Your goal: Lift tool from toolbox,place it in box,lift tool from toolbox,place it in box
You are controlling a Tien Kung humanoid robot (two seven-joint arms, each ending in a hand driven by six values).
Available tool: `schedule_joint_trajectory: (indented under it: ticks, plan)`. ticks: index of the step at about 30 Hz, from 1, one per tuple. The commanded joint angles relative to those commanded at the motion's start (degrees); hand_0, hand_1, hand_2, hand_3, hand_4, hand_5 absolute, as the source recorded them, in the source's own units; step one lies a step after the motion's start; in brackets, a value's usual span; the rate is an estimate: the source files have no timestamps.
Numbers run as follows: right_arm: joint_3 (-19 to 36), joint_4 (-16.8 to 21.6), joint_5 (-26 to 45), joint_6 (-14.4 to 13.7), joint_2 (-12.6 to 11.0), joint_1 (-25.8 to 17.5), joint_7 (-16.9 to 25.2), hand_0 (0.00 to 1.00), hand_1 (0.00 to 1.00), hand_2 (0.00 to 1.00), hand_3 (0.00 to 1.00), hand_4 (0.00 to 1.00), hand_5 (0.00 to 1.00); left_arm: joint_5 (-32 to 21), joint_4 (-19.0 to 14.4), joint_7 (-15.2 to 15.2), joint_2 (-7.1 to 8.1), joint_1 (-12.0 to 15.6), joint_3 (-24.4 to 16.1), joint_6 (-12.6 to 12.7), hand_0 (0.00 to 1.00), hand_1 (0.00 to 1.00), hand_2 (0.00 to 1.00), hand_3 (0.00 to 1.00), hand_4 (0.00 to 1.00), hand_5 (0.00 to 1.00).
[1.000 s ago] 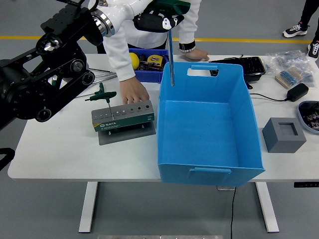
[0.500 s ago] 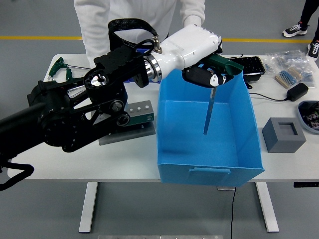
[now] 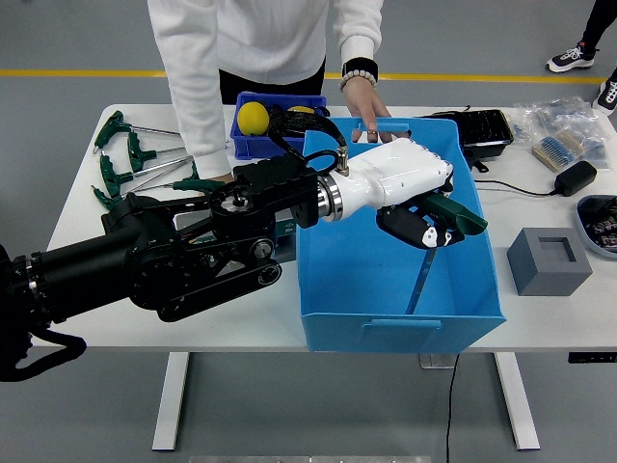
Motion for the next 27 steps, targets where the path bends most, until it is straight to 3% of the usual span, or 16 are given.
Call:
schedule_joint_trajectory:
  ticks: [4, 5, 10, 11, 15, 21, 27]
  plan:
    - [0.4, 0.0, -0.7, -0.1, -0.1, 0.1, -0.2, 0.725, 0.698, 0.745, 0.56, 0.791, 0.711, -0.7, 3.4, -1.5, -0.9, 0.2, 0.9, 0.5, 0.382, 0.368, 0.437, 0.538, 0.853, 0.657]
    - [0.5, 0.1, -0.9, -0.1, -0.1, 0.1, -0.2, 0.727, 0.699, 0.745, 0.561, 0.791, 0.709, -0.8, 3.9, -1.9, -1.08, 0.1, 1.0, 0.7, 0.468, 0.56, 0.641, 0.656, 0.863, 0.655]
    - [1.9, 0.1, -3.0, -0.4, -0.1, 0.4, -0.9, 0.727, 0.699, 0.745, 0.561, 0.791, 0.709, -1.1, 7.5, -4.0, -2.79, -0.6, 1.0, 2.3, 0.468, 0.56, 0.641, 0.656, 0.863, 0.655]
    - [2.0, 0.1, -3.3, -0.5, -0.1, 0.5, -1.0, 0.727, 0.699, 0.743, 0.561, 0.791, 0.709, -1.1, 8.4, -4.3, -3.18, -0.8, 0.9, 2.6, 0.549, 0.635, 0.728, 0.7, 0.87, 0.641]
    - [2.1, 0.2, -3.6, -0.6, -0.3, 0.8, -1.0, 0.727, 0.699, 0.743, 0.561, 0.791, 0.709, -0.8, 10.3, -5.8, -3.7, -1.8, 0.5, 4.5, 0.549, 0.635, 0.728, 0.7, 0.87, 0.641]
    - [2.0, 0.3, -3.4, -0.7, -0.7, 1.3, -0.7, 0.726, 0.699, 0.743, 0.56, 0.79, 0.708, -0.5, 10.6, -7.2, -3.7, -3.4, -0.9, 6.1, 0.581, 0.662, 0.767, 0.729, 0.877, 0.63]
    - [1.8, 0.2, -2.8, -0.7, -0.8, 1.3, -0.3, 0.725, 0.697, 0.742, 0.559, 0.789, 0.708, 0.7, 9.2, -6.8, -3.63, -4.1, -3.0, 5.9, 0.586, 0.676, 0.776, 0.729, 0.879, 0.626]
